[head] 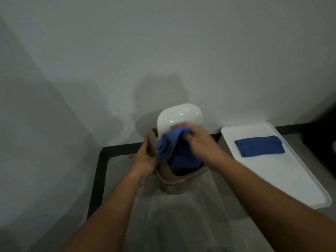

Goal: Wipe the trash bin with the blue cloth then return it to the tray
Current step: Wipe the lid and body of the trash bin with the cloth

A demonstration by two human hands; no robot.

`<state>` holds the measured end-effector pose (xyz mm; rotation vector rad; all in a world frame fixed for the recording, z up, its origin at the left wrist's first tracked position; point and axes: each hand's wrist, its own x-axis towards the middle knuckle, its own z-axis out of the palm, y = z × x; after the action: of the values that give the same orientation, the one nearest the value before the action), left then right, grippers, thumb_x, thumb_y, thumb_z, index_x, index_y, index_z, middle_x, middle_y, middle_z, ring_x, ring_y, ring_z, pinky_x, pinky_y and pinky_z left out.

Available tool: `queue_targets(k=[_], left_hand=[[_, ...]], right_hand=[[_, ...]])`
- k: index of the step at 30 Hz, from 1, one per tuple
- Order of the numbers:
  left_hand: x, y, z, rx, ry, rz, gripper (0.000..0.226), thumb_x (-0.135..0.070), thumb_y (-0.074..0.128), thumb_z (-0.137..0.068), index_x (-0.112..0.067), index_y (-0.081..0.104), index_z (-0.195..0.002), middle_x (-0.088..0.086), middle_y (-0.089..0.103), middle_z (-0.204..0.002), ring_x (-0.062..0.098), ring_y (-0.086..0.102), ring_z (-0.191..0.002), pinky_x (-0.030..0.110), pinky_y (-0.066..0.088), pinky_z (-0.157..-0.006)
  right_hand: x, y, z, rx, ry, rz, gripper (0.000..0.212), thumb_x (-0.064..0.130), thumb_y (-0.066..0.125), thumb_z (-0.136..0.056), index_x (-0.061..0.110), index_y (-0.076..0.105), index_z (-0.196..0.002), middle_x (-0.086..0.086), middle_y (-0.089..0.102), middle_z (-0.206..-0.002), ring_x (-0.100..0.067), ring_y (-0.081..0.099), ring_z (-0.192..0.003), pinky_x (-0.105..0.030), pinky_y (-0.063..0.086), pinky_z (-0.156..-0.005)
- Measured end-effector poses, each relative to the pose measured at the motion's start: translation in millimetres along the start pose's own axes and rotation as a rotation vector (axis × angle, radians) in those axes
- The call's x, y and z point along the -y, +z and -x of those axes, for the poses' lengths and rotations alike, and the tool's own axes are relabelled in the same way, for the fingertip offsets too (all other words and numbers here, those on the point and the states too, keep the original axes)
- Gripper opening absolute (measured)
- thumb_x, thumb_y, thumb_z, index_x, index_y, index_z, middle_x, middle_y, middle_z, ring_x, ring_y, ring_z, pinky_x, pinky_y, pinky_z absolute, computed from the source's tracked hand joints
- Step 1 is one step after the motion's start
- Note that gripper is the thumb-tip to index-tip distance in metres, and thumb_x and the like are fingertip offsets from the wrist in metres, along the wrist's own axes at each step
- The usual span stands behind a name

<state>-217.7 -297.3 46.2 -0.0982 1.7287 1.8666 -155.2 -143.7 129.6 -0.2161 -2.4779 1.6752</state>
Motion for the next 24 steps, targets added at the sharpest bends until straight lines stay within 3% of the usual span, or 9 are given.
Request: queue_targets(k=[2, 5, 7, 10, 12, 15, 18, 20, 24], left_hand=[[0, -6, -1, 0.011, 0.018, -0.135, 0.097, -0.023, 0.079, -0.07, -0.041, 0.019, -0.144, -0.007, 0.044, -0.133, 0.021, 0.053, -0.112, 0.041, 0.058, -0.075], [-6, -20, 0, 0.021, 0.02, -0.201, 0.102, -0.026, 0.086, -0.059, -0.052, 0.027, -0.137, -0.009, 0.05, -0.13, 0.012, 0.056, -0.103, 0.031, 0.057, -0.054], [-13, -29, -5, 0.074, -0.012, -0.217, 0.1, -0.03, 0.087, -0.056, -0.054, 0.03, -0.135, -0.011, 0.051, -0.131, 0.008, 0.056, -0.101, 0.028, 0.055, -0.05], [-21, -39, -11, 0.114, -0.037, -0.292, 0.098, -0.037, 0.087, -0.052, -0.058, 0.033, -0.131, -0.009, 0.05, -0.133, 0.014, 0.056, -0.108, 0.031, 0.056, -0.057], [-21, -44, -14, 0.108, -0.068, -0.305, 0.1, -0.041, 0.089, -0.046, -0.058, 0.037, -0.129, -0.006, 0.054, -0.129, 0.018, 0.057, -0.109, 0.033, 0.056, -0.062], [-15, -46, -18, 0.161, -0.138, -0.342, 0.108, -0.04, 0.092, -0.042, -0.049, 0.037, -0.134, -0.003, 0.056, -0.126, 0.02, 0.059, -0.107, 0.033, 0.057, -0.068], [-9, -41, -19, 0.167, -0.105, -0.489, 0.104, -0.034, 0.092, -0.041, -0.04, 0.042, -0.132, -0.006, 0.06, -0.119, 0.018, 0.058, -0.106, 0.03, 0.055, -0.073], [-9, -41, -19, 0.131, -0.078, -0.59, 0.103, -0.032, 0.091, -0.04, -0.039, 0.042, -0.131, -0.011, 0.061, -0.11, 0.018, 0.058, -0.106, 0.029, 0.052, -0.077], [-8, -43, -16, 0.135, -0.097, -0.642, 0.111, -0.041, 0.091, -0.033, -0.039, 0.041, -0.132, -0.009, 0.062, -0.112, 0.017, 0.059, -0.104, 0.032, 0.053, -0.079]], right_hand=[[6, -30, -19, -0.251, -0.005, -0.13, 0.035, -0.003, 0.039, -0.087, 0.021, 0.061, -0.099, -0.013, 0.064, -0.11, -0.016, 0.058, -0.1, -0.016, 0.044, -0.09], [1, -69, -37, -0.48, -0.007, -0.179, 0.037, 0.005, 0.038, -0.089, 0.033, 0.062, -0.099, 0.001, 0.062, -0.112, -0.015, 0.057, -0.106, -0.029, 0.046, -0.094], [-13, -74, -43, -0.46, 0.014, -0.039, 0.04, 0.005, 0.037, -0.091, 0.028, 0.057, -0.116, 0.0, 0.056, -0.125, -0.014, 0.051, -0.115, -0.03, 0.04, -0.102], [-46, -46, -38, -0.226, 0.063, 0.107, 0.044, -0.002, 0.038, -0.091, 0.012, 0.044, -0.132, -0.012, 0.045, -0.14, -0.026, 0.041, -0.129, -0.029, 0.026, -0.112], [-66, -24, -25, -0.149, 0.113, 0.103, 0.045, 0.009, 0.037, -0.095, 0.021, 0.034, -0.138, -0.013, 0.04, -0.144, -0.027, 0.04, -0.13, -0.025, 0.025, -0.107], [-83, -15, -8, -0.229, 0.199, -0.024, 0.044, 0.022, 0.033, -0.097, 0.035, 0.028, -0.139, -0.009, 0.041, -0.142, -0.021, 0.044, -0.122, -0.024, 0.03, -0.099], [-91, -18, 5, -0.293, 0.231, -0.189, 0.042, 0.025, 0.032, -0.097, 0.036, 0.03, -0.137, -0.003, 0.039, -0.145, -0.02, 0.039, -0.129, -0.033, 0.031, -0.107], [-93, -12, 13, -0.299, 0.24, -0.205, 0.042, 0.027, 0.031, -0.097, 0.039, 0.029, -0.137, 0.0, 0.036, -0.147, -0.019, 0.036, -0.131, -0.032, 0.03, -0.107], [-88, 1, 22, -0.377, 0.247, -0.261, 0.043, 0.025, 0.031, -0.097, 0.04, 0.027, -0.137, 0.003, 0.033, -0.149, -0.017, 0.034, -0.133, -0.03, 0.029, -0.107]])
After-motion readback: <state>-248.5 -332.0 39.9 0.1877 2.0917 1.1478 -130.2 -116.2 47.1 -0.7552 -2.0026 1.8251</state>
